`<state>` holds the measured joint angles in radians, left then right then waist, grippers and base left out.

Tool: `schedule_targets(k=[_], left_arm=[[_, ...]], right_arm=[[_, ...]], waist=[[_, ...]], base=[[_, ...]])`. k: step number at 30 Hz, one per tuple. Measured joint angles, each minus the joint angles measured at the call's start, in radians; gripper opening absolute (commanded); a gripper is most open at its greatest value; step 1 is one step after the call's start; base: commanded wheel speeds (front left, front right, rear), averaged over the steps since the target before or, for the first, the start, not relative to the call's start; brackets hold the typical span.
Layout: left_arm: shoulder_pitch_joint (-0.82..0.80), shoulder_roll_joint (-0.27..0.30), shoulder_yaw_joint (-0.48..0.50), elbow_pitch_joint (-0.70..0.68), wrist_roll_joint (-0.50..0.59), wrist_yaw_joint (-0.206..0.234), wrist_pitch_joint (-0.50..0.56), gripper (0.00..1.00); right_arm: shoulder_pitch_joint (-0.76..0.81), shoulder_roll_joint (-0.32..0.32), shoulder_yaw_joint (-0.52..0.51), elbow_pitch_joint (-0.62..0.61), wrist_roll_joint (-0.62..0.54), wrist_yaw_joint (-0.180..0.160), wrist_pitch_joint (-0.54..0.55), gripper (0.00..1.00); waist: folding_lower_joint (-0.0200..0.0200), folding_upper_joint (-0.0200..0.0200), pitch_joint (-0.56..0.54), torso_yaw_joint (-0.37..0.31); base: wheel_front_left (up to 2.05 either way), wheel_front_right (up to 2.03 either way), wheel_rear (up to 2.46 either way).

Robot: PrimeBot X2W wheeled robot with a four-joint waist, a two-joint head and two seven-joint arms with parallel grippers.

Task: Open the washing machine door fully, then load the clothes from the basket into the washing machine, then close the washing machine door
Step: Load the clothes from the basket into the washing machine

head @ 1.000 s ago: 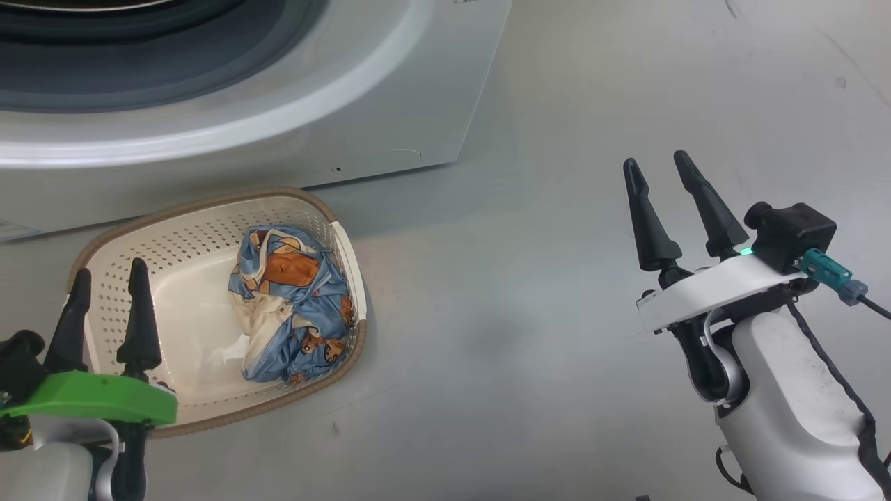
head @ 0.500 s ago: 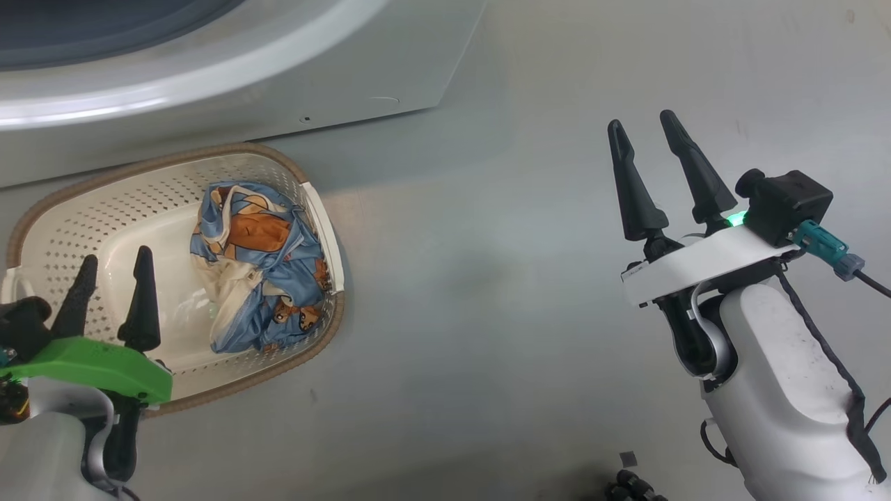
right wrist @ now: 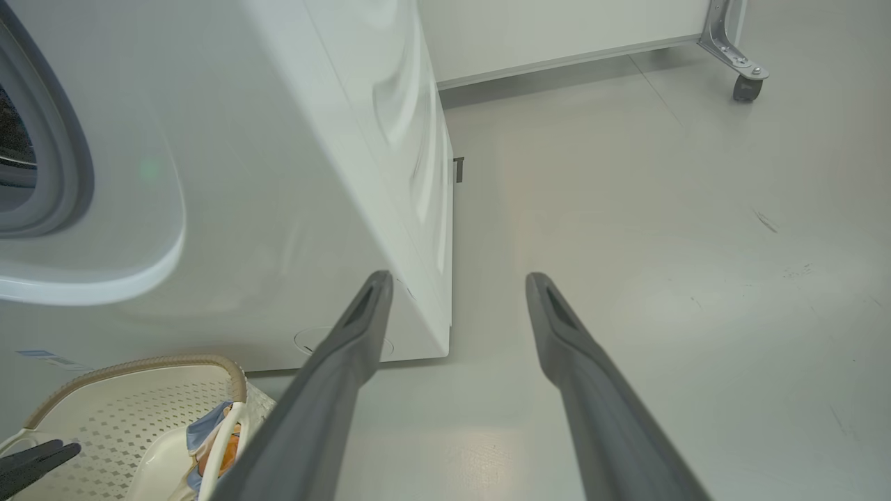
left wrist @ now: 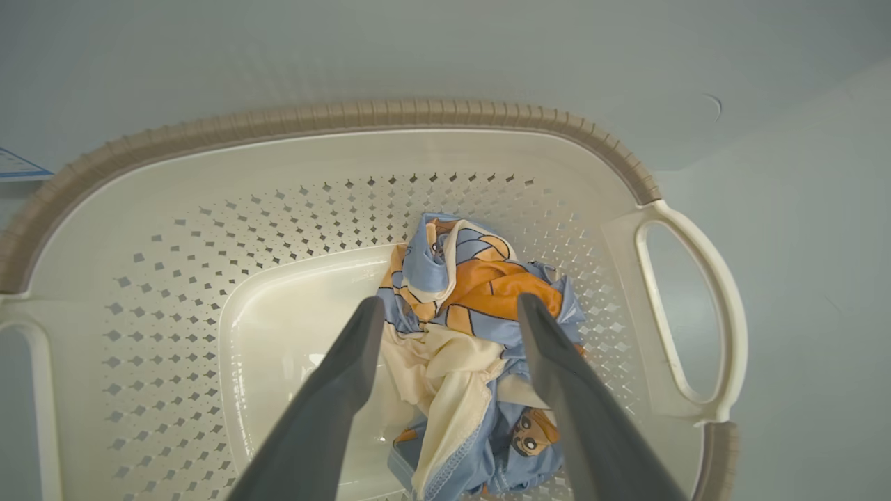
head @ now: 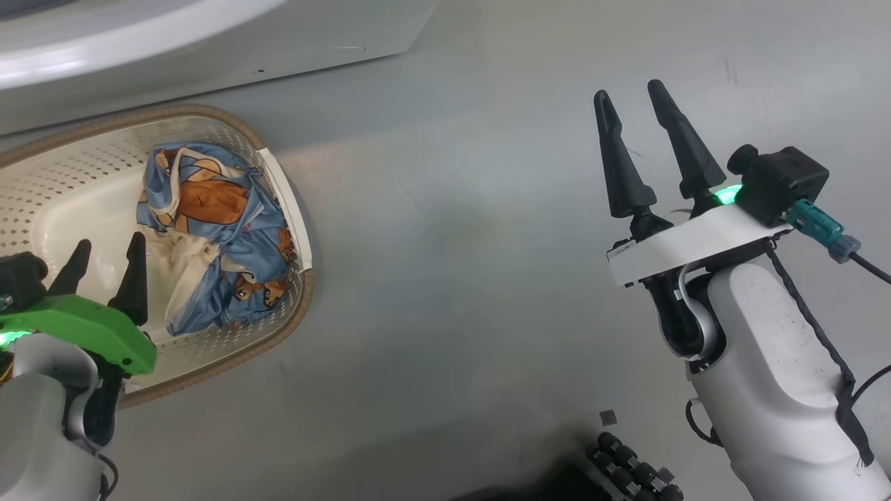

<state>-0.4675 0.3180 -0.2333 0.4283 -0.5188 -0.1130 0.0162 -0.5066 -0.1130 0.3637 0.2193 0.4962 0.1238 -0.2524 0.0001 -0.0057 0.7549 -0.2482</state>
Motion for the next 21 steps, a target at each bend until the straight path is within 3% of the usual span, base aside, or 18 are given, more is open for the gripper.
schedule_targets(k=[21], left_arm=[[-0.212,0.013,-0.100,0.260,-0.012,-0.009,0.170,1.00]], right_arm=[[-0.074,0.038,0.047,-0.013,-0.004,0.000,0.000,1.00]], waist=[[0.0000,0.0000,0.143,-0.083]], base=[[0.00,0.00,0.00]])
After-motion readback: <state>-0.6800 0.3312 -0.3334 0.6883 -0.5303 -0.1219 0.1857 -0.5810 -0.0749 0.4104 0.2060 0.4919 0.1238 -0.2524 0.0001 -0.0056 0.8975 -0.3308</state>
